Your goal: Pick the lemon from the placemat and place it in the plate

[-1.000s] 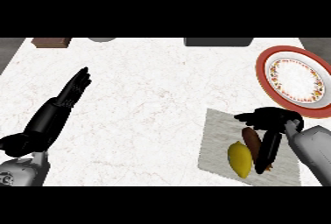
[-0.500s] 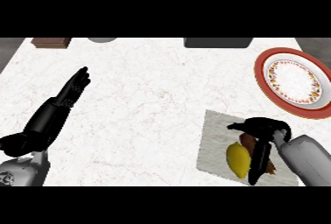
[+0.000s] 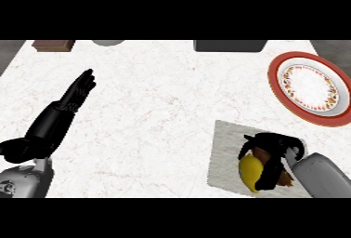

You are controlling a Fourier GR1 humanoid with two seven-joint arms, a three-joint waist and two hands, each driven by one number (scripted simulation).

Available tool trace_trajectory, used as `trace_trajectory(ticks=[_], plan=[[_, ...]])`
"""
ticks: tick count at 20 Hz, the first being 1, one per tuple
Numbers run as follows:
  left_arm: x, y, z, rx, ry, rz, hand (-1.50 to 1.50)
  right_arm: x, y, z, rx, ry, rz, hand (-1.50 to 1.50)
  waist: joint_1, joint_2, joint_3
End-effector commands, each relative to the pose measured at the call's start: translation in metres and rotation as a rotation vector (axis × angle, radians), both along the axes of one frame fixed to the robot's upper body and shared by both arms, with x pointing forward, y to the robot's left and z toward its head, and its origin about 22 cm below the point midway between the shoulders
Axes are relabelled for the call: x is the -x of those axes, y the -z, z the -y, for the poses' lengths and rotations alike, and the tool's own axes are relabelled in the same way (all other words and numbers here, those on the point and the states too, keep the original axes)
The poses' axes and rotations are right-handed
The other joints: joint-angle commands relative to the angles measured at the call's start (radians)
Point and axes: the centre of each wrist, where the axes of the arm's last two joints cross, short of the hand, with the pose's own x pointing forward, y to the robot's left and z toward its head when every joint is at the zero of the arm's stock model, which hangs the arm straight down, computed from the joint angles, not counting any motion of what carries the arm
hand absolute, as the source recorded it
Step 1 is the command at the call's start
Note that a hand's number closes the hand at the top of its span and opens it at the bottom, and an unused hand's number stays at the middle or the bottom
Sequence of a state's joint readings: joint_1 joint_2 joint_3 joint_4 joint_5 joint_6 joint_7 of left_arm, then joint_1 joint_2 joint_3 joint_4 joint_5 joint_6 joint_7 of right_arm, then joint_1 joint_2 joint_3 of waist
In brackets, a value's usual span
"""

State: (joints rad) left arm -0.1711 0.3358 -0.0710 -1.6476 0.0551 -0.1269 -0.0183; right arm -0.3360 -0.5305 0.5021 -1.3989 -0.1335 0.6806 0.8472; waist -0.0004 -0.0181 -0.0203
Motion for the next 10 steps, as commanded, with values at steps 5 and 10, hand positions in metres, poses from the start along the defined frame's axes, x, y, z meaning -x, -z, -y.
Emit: trace_trajectory(ticks=[5,10], plan=[[0.006,0.002,0.007,-0.004,0.010,-0.001,0.00,0.008,0.021,-0.005,-0.016,-0.043,0.006,1.50,0.005,0.019,0.021],[0.002,-0.002,0.010,0.001,0.055,0.010,0.00,-0.048,-0.018,0.021,0.276,0.392,0.196,1.50,0.051,0.042,0.018]])
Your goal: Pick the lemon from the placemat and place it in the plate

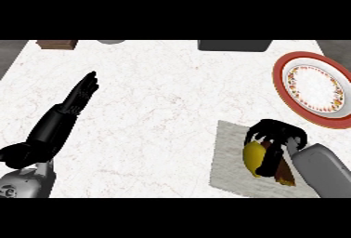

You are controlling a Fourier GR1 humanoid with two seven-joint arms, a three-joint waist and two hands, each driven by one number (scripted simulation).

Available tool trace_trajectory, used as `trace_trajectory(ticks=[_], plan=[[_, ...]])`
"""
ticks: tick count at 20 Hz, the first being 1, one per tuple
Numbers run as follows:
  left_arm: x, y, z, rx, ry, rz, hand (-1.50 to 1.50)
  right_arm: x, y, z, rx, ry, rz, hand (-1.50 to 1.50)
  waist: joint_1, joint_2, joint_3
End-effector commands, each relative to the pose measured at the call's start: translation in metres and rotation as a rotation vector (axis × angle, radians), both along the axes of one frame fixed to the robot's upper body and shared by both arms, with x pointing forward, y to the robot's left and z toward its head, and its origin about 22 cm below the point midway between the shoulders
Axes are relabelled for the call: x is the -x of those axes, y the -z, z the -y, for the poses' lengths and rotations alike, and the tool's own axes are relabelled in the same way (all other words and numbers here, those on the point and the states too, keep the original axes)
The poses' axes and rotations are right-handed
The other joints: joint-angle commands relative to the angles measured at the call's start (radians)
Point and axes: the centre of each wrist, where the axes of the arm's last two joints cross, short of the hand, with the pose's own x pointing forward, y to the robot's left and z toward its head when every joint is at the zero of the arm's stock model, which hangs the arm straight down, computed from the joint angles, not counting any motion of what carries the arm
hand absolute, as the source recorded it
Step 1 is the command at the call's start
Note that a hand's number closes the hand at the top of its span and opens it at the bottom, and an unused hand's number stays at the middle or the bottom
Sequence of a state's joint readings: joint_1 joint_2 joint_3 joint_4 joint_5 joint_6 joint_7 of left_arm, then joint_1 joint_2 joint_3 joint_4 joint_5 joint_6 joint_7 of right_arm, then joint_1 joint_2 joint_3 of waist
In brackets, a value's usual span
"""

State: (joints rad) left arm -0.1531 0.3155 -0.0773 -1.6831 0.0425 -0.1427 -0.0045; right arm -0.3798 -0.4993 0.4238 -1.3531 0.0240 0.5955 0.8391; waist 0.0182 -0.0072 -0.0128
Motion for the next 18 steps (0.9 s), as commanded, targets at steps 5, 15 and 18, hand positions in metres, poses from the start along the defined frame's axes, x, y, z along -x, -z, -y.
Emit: trace_trajectory(ticks=[5,15,18], plan=[[-0.004,-0.010,0.007,-0.012,0.049,0.047,0.00,-0.052,-0.050,0.081,0.446,0.710,0.224,1.50,0.076,0.057,-0.004],[-0.012,-0.024,0.038,-0.016,0.193,0.097,0.00,-0.092,-0.135,0.123,0.802,1.171,0.506,1.50,0.212,0.091,0.002],[-0.015,-0.026,0.043,-0.016,0.219,0.103,0.00,-0.101,-0.151,0.122,0.859,1.253,0.575,1.50,0.231,0.095,0.002]])
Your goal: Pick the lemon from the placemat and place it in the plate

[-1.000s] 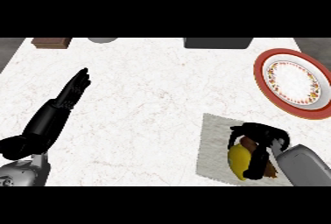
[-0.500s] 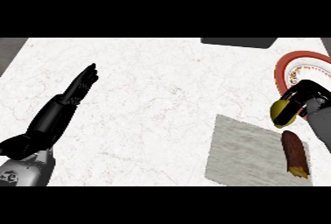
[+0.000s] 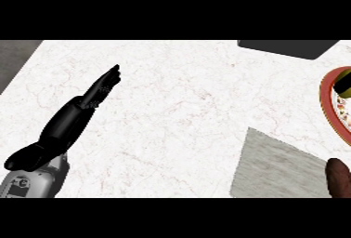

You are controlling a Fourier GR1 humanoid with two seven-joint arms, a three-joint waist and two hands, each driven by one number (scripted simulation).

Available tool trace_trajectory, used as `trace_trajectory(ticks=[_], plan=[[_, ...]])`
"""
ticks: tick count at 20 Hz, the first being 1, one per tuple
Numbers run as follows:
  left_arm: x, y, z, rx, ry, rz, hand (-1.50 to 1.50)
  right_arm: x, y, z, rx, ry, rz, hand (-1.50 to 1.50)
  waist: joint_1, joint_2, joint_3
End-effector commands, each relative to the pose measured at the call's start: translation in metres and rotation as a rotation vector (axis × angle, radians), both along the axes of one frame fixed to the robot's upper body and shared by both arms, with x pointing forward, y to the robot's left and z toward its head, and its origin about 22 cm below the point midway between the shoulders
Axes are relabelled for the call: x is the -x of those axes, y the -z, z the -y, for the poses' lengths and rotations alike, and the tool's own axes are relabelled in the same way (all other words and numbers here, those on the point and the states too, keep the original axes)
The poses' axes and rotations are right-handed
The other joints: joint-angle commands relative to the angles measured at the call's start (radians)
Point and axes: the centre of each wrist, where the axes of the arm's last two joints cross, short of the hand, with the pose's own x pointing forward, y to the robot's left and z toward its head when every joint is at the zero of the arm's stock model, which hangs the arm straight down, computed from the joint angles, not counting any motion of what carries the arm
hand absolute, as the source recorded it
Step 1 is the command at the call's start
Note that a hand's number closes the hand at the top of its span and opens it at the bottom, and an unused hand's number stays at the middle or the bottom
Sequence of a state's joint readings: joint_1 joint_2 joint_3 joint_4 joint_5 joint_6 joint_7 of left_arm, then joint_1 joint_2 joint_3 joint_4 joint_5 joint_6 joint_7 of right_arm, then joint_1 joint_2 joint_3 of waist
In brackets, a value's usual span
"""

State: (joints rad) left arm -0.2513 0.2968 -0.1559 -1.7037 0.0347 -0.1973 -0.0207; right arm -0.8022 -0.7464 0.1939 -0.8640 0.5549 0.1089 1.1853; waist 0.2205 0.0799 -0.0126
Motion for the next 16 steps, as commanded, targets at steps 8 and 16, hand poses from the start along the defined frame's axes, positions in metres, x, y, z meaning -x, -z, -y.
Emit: trace_trajectory(ticks=[8,16], plan=[[-0.009,-0.007,0.021,-0.007,0.069,0.008,0.00,-0.025,-0.051,0.013,0.295,0.447,0.150,1.50,0.042,0.006,0.003],[-0.014,-0.004,0.022,-0.012,0.038,-0.013,0.00,-0.034,-0.062,0.023,0.385,0.529,0.163,1.50,0.004,-0.008,0.009]])
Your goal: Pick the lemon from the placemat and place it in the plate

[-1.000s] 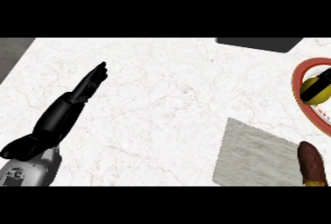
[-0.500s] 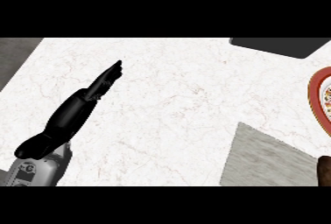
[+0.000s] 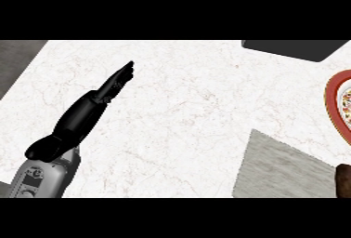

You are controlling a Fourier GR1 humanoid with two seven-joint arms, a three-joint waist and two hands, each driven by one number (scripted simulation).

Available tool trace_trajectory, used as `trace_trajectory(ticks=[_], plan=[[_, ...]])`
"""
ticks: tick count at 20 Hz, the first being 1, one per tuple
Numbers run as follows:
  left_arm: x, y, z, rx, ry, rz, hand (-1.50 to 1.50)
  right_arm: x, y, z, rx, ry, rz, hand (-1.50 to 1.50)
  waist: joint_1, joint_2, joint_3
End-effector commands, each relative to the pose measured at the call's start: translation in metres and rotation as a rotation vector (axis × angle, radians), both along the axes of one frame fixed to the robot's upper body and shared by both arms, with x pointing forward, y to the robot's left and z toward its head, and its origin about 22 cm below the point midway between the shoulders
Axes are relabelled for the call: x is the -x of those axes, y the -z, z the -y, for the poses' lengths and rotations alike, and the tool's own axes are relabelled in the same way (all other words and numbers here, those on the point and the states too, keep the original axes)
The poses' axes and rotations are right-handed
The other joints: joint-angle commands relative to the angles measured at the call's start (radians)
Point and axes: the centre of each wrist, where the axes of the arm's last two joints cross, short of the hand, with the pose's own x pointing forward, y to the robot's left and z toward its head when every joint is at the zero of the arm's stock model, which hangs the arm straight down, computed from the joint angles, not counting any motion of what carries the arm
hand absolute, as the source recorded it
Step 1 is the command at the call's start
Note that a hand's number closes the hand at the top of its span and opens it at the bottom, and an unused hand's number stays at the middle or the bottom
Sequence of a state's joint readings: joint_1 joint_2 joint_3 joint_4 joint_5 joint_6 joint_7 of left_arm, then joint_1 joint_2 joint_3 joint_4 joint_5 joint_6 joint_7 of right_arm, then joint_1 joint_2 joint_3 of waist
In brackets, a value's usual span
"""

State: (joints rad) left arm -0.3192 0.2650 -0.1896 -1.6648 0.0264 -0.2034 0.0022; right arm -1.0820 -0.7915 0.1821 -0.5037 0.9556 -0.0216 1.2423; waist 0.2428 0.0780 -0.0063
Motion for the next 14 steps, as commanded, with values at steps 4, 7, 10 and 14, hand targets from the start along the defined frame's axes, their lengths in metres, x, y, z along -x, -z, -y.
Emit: trace_trajectory(ticks=[4,7,10,14], plan=[[-0.003,0.001,0.000,0.017,-0.032,-0.013,0.00,-0.010,0.006,-0.004,0.038,0.254,0.134,1.50,-0.039,-0.012,0.005],[-0.005,0.004,-0.003,0.006,-0.054,-0.016,0.00,-0.010,0.001,0.001,0.071,0.272,0.162,1.50,-0.052,-0.011,0.006],[-0.002,0.011,-0.006,0.014,-0.079,-0.033,0.00,-0.010,0.013,0.004,0.094,0.273,0.189,1.50,-0.072,-0.020,0.007],[-0.006,0.012,-0.013,-0.006,-0.099,-0.036,0.00,-0.008,0.024,0.010,0.141,0.286,0.182,1.50,-0.101,-0.019,0.007]])
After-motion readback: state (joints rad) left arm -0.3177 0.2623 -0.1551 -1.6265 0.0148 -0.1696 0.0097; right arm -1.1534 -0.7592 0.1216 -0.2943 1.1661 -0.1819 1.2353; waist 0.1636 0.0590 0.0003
